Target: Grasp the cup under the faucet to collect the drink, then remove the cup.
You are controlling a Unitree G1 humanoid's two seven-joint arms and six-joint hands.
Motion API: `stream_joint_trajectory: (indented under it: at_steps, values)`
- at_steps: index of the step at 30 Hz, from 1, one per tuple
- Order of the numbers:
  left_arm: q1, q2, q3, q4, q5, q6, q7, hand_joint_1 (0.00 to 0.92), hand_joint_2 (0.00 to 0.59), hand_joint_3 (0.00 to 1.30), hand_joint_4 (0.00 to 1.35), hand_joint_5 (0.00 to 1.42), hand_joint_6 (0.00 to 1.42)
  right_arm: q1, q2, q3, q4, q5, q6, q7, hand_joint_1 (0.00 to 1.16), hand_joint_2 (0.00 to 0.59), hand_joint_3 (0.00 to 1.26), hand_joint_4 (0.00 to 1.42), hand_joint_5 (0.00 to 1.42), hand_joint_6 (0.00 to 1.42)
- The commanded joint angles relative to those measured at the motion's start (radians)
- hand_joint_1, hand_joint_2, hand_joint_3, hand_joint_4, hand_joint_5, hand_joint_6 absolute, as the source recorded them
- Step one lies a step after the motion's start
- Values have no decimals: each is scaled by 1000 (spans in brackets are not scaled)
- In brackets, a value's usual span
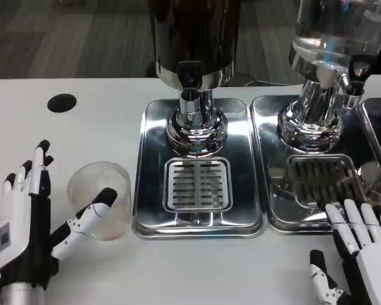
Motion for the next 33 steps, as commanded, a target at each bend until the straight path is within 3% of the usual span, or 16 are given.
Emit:
stream_joint_trajectory:
  at_steps: [1, 16, 33]
  values:
    - [10, 5, 4, -12, 9, 7, 2, 0, 28, 5, 0, 39, 8, -18, 5, 7, 8, -2, -7, -4, 36, 461, 102, 0, 0, 0]
    - [-60, -4, -56, 42, 63, 42, 2, 4, 31, 24, 0, 84, 45, 1, 4, 3, 3, 6, -12, -22, 38, 461, 120, 1, 0, 0]
    - [-89, -10, -95, 119, 58, 55, 19, 117, 42, 86, 0, 201, 187, -3, -2, -8, 7, 17, -34, -22, 42, 462, 134, 10, 0, 0]
